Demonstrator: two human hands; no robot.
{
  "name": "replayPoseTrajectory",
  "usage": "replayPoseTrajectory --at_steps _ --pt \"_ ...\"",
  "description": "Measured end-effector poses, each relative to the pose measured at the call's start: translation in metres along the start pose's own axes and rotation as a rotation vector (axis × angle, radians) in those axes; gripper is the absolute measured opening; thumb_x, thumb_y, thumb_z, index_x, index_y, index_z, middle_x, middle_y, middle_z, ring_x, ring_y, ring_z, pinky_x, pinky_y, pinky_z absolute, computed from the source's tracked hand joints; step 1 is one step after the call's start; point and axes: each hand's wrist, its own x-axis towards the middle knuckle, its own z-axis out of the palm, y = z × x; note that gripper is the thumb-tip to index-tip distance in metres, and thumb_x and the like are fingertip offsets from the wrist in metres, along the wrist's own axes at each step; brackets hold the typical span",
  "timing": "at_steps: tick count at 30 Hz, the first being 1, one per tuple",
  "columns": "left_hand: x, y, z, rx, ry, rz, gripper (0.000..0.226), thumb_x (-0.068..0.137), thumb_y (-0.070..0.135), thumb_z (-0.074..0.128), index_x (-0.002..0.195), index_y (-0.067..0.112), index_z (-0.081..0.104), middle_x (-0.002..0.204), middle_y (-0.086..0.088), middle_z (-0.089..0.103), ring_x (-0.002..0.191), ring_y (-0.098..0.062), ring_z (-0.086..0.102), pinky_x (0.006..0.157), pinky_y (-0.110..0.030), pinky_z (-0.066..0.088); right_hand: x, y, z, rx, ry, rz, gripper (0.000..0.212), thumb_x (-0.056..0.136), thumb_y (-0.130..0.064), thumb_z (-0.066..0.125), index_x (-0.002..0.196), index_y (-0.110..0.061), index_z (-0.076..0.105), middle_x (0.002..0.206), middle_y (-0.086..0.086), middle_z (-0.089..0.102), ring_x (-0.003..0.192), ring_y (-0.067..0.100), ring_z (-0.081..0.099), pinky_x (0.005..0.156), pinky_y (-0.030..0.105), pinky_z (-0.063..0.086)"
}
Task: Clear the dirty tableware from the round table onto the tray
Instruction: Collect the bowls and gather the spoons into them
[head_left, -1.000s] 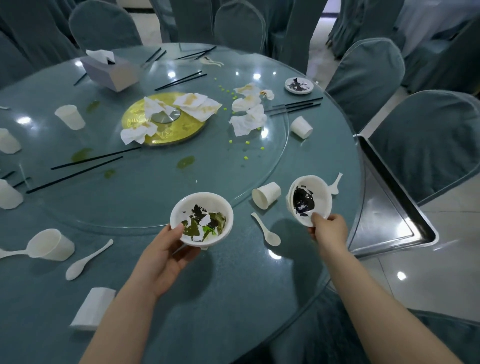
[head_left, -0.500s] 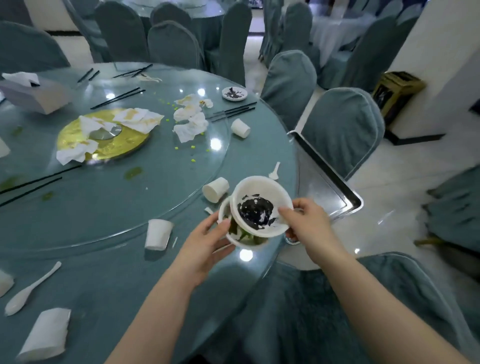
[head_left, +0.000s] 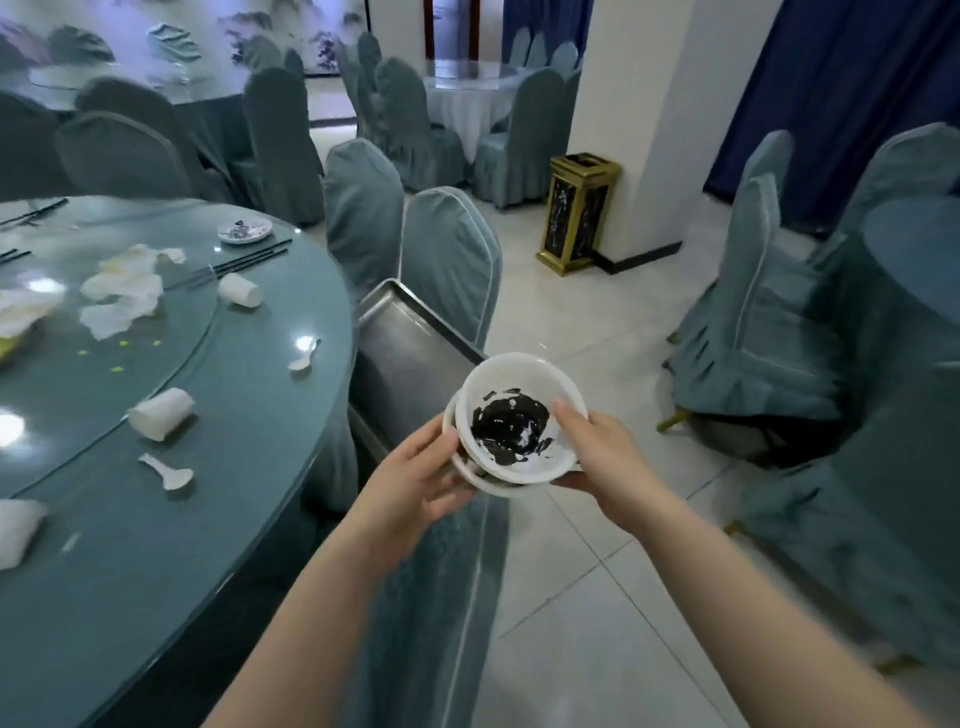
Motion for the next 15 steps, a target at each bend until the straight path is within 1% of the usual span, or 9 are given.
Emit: replayPoseTrajectory --at_steps 1,2,4,5,6,8,10,13,15 --pt "0.004 -0.005 0.022 0.014 0.004 -0.017 0.035 0.078 0.046 0.067 0.111 0.035 0.069 0.113 0.000 0.071 0.103 -0.020 0.068 0.078 -0.030 0.057 -0.003 0.001 -0.023 0.013 0.011 0.017 0.028 0.096 -0.037 0.049 0.091 -0.018 0.069 0.083 -0.001 0.075 0.072 0.013 0.072 0.056 0.023 0.055" --pt "0.007 -0.010 0.044 0.032 0.015 -0.039 0.040 0.077 0.051 0.068 0.112 0.031 0.070 0.115 -0.003 0.070 0.106 -0.022 0.066 0.082 -0.033 0.058 -0.006 0.002 -0.044 0.021 0.016 0.028 0.029 0.095 -0.037 0.050 0.089 -0.016 0.070 0.082 0.001 0.075 0.071 0.013 0.072 0.056 0.023 0.055" --pt "0.017 -0.019 0.083 0.051 0.020 -0.069 0.054 0.071 0.060 0.069 0.111 0.023 0.070 0.111 -0.007 0.071 0.103 -0.023 0.067 0.086 -0.036 0.057 -0.008 0.003 -0.084 0.011 0.030 0.028 0.030 0.092 -0.036 0.055 0.087 -0.012 0.071 0.081 0.004 0.074 0.067 0.013 0.070 0.056 0.024 0.056" --pt "0.023 -0.022 0.101 0.054 0.013 -0.082 0.059 0.070 0.061 0.066 0.111 0.019 0.070 0.109 -0.008 0.072 0.100 -0.022 0.068 0.085 -0.036 0.057 -0.008 0.004 -0.103 -0.004 0.057 0.026 0.030 0.091 -0.036 0.056 0.088 -0.009 0.070 0.080 0.005 0.073 0.065 0.013 0.069 0.057 0.025 0.057" --pt "0.029 -0.026 0.117 0.063 0.002 -0.102 0.058 0.073 0.059 0.062 0.113 0.017 0.069 0.107 -0.008 0.072 0.097 -0.020 0.069 0.083 -0.036 0.058 -0.007 0.007 -0.121 -0.017 0.093 0.020 0.029 0.091 -0.035 0.057 0.089 -0.009 0.069 0.077 0.005 0.071 0.062 0.012 0.067 0.057 0.026 0.057" --pt "0.044 -0.035 0.145 0.098 -0.039 -0.146 0.043 0.087 0.048 0.056 0.114 0.016 0.067 0.107 -0.006 0.073 0.095 -0.019 0.070 0.079 -0.034 0.059 -0.003 0.014 -0.157 -0.020 0.157 0.006 0.022 0.092 -0.032 0.058 0.085 -0.012 0.065 0.071 0.001 0.066 0.057 0.010 0.065 0.055 0.026 0.056" --pt "0.057 -0.042 0.167 0.138 -0.088 -0.181 0.033 0.096 0.040 0.050 0.112 0.017 0.068 0.106 -0.005 0.073 0.091 -0.018 0.070 0.074 -0.028 0.057 0.004 0.020 -0.186 -0.030 0.213 0.000 0.018 0.092 -0.027 0.060 0.080 -0.013 0.060 0.069 0.002 0.063 0.055 0.012 0.063 0.055 0.028 0.055" --pt "0.079 -0.049 0.184 0.188 -0.085 -0.188 0.028 0.095 0.039 0.054 0.103 0.020 0.072 0.097 -0.003 0.074 0.079 -0.013 0.071 0.070 -0.024 0.056 0.019 0.027 -0.213 -0.036 0.233 0.011 0.017 0.090 -0.022 0.061 0.075 -0.015 0.058 0.068 0.003 0.061 0.054 0.013 0.061 0.056 0.029 0.054" --pt "0.096 -0.050 0.189 0.218 -0.064 -0.175 0.025 0.094 0.037 0.056 0.100 0.019 0.074 0.095 -0.004 0.074 0.077 -0.013 0.071 0.068 -0.023 0.055 0.033 0.029 -0.224 -0.037 0.239 0.026 0.015 0.089 -0.021 0.062 0.076 -0.015 0.059 0.069 0.004 0.063 0.058 0.017 0.063 0.060 0.035 0.057"
